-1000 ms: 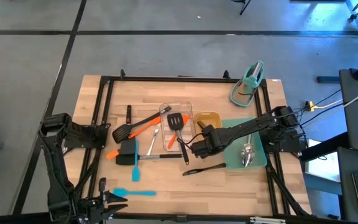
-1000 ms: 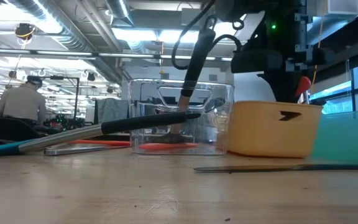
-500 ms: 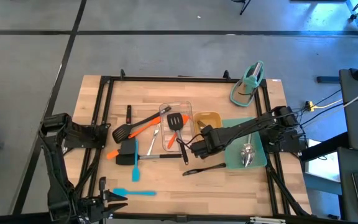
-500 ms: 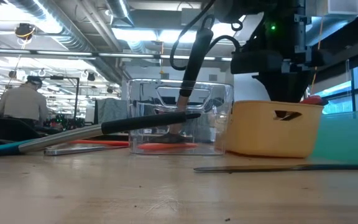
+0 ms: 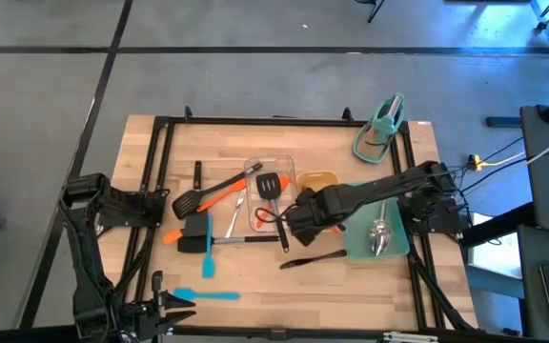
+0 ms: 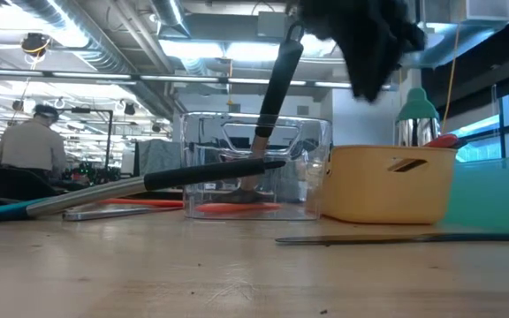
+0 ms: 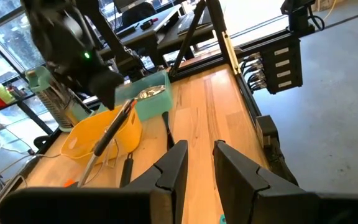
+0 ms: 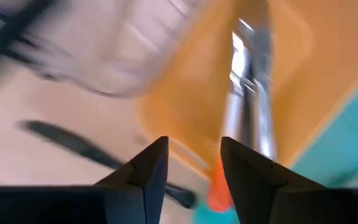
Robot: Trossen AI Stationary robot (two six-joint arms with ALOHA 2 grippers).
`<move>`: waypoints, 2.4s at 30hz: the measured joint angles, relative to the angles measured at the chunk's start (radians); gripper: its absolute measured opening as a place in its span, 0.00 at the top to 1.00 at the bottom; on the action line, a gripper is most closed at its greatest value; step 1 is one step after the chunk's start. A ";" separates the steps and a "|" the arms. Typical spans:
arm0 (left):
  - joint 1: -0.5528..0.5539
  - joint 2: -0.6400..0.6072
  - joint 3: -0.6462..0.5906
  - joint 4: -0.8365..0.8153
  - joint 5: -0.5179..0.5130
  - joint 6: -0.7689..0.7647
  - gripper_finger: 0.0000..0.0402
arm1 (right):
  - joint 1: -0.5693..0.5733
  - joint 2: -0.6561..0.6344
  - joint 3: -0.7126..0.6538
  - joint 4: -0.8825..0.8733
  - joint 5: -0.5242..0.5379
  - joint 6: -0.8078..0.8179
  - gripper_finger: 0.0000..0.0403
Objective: Pick & Place Kitchen Items
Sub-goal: Put the black table knife into the yellow bin
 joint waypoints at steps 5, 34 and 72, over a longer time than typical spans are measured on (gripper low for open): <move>0.000 0.000 0.000 0.000 0.000 0.000 0.82 | 0.038 0.000 0.135 0.132 0.004 -0.110 0.63; 0.348 0.108 -0.333 0.987 0.252 0.377 0.82 | 0.762 0.000 -0.358 1.171 0.836 0.028 0.63; 0.884 0.620 -0.126 1.457 0.779 0.443 0.82 | 0.811 0.151 -0.460 1.656 0.825 -0.414 0.63</move>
